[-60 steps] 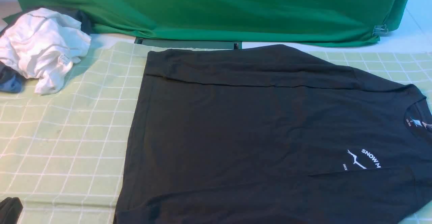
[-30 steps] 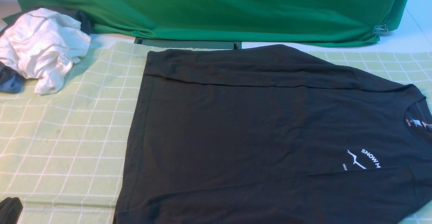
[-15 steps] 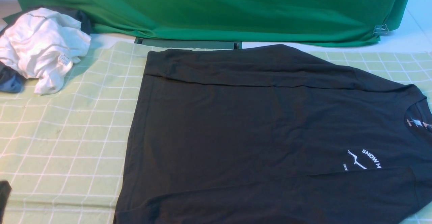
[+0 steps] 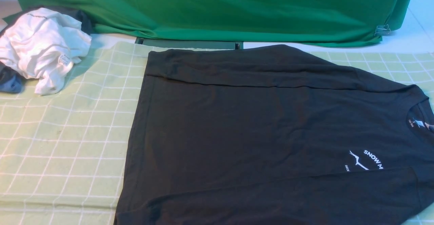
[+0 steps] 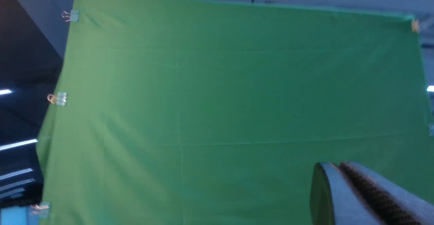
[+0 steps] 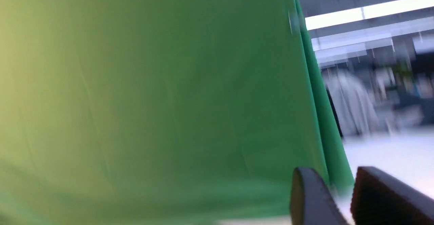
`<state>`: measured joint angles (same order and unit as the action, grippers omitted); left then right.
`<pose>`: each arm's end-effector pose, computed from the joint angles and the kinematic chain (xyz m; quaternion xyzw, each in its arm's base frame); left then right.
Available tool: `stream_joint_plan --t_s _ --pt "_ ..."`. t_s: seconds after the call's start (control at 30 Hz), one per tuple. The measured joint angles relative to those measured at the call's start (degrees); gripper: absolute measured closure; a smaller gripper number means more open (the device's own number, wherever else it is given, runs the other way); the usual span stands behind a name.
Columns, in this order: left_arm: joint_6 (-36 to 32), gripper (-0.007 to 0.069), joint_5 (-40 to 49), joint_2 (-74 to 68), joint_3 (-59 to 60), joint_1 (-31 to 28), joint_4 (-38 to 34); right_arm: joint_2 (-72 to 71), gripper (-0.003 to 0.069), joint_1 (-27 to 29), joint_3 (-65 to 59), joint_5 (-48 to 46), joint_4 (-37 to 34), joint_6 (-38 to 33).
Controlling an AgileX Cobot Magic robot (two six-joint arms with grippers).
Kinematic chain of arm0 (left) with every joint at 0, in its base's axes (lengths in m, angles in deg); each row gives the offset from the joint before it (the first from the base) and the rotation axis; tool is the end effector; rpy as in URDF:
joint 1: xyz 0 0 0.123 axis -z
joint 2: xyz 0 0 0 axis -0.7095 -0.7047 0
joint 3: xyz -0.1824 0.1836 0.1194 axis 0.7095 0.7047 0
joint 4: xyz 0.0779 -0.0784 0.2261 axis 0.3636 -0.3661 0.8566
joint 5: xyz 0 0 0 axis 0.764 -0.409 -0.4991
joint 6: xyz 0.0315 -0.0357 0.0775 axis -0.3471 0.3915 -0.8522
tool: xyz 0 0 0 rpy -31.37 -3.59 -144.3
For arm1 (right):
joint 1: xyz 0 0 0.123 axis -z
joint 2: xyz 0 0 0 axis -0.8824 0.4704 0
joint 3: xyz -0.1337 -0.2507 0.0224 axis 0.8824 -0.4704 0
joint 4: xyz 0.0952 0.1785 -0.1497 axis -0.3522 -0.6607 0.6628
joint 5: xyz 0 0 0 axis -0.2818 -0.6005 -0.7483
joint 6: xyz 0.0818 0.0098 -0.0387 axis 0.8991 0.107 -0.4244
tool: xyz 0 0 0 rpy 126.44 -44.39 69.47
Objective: Fold a long-sleeved shirt over a green coffee tablecloth.
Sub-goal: 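Grasp the left edge of the dark T-shirt lying flat on the table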
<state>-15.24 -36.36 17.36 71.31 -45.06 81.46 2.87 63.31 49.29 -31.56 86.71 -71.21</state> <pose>0.0354 -0.0056 0.2610 0.0130 0.4275 -0.0458 0.9027 0.0500 -0.0018 0.2360 0.0827 0.5576 0.0957 0.8204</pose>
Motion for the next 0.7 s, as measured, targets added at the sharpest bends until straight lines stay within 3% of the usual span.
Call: stream_joint_plan --t_s 0.17,0.33,0.4,0.53,0.7 --pt "2.8 0.0652 5.5 0.0 0.0 0.0 0.0 0.0 0.0485 0.0 0.0 -13.9 0.0 1.6" --pt "11.9 0.0652 2.4 -0.1 -0.1 0.0 -1.7 0.1 0.0597 0.0 0.0 -12.3 0.0 1.8" --pt "15.0 0.0652 5.1 -1.7 -2.2 0.0 -1.7 1.1 0.0634 0.0 0.0 -9.9 0.0 1.7" --pt "16.8 0.0652 12.5 -7.8 -10.9 0.0 -1.3 5.2 0.0638 0.0 0.9 -9.3 0.0 0.2" --pt "14.8 0.0652 22.7 -25.7 -28.6 0.0 4.7 18.6 0.0638 0.0 12.2 -13.5 0.1 -6.7"
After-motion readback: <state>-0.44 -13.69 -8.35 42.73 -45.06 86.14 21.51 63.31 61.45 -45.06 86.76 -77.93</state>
